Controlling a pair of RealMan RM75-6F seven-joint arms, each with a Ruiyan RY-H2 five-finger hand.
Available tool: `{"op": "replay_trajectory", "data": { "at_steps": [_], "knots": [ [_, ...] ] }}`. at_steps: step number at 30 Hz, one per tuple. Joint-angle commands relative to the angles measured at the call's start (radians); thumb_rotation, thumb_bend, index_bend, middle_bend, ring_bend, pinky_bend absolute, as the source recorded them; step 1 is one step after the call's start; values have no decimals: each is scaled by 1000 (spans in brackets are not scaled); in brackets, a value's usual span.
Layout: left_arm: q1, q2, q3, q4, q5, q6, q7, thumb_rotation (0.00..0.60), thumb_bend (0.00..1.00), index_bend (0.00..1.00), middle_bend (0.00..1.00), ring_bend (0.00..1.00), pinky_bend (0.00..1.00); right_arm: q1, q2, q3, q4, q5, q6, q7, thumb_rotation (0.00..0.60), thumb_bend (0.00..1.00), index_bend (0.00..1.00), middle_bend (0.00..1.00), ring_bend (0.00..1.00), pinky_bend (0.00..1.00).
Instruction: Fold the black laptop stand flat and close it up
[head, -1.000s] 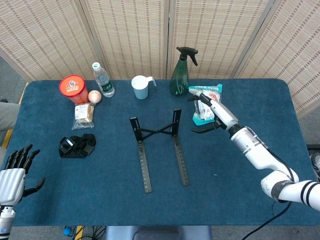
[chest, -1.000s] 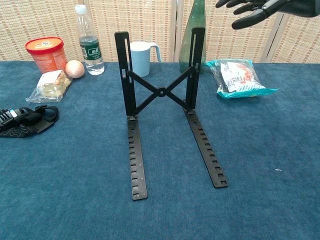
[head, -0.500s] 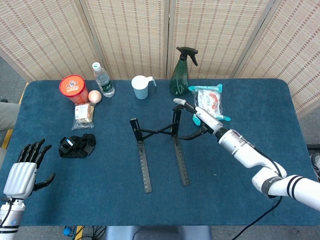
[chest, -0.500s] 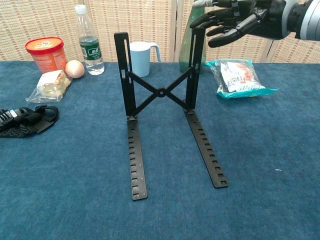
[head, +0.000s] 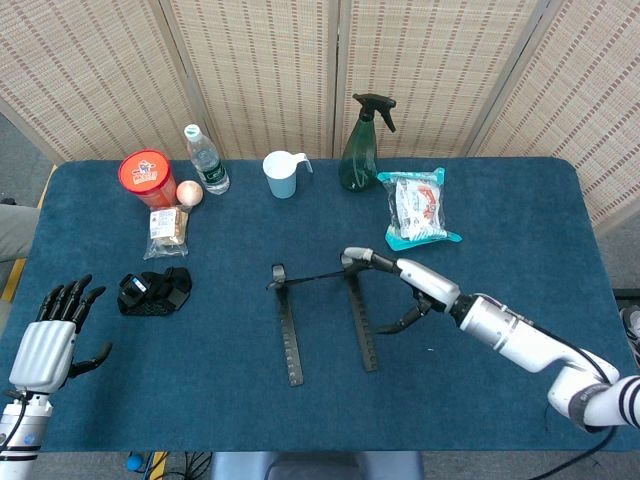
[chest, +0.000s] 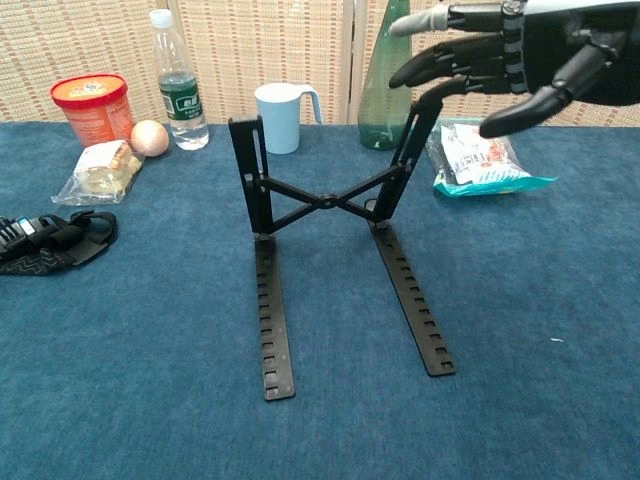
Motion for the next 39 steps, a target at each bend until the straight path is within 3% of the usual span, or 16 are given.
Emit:
{"op": "replay_trajectory", "data": {
  "at_steps": [1, 9, 15, 21, 25, 31, 39],
  "knots": [
    [-2, 2, -3, -1, -2, 2, -1, 600, 235, 115, 20, 9, 14, -21, 79, -77, -53, -94, 73, 52, 600, 0, 88, 244, 89, 124],
    [-38, 19, -31, 15, -6, -21, -19, 600, 235, 115, 20, 9, 14, -64, 156, -100, -90, -103, 184, -1, 600, 0, 88, 244, 89, 126],
    [-126, 11, -45, 74, 19, -131, -91, 600, 235, 113, 20, 9, 14, -118, 123, -66, -99, -38, 151, -426, 600, 0, 88, 244, 89, 126],
    [-254, -53, -55, 195, 64, -269, -167, 600, 235, 96, 20, 9, 14, -166, 61, -35, -105, -32, 165, -822, 600, 0, 88, 242, 89, 126],
    [-337, -98, -54, 268, 83, -361, -205, 600, 235, 29, 20, 9, 14, -185, 20, -32, -98, -54, 160, -1037, 600, 0, 58, 211, 89, 128],
    [-445, -205, -62, 412, 84, -458, -276, 600, 235, 2, 20, 8, 15, -189, -36, -41, -90, -74, 114, -1221, 600, 0, 0, 145, 42, 117],
    [-538, -325, -64, 550, 56, -540, -356, 600, 235, 0, 14, 1, 4, -224, -172, -40, 3, -96, 148, -1399, 600, 0, 0, 3, 0, 1]
  ]
}}
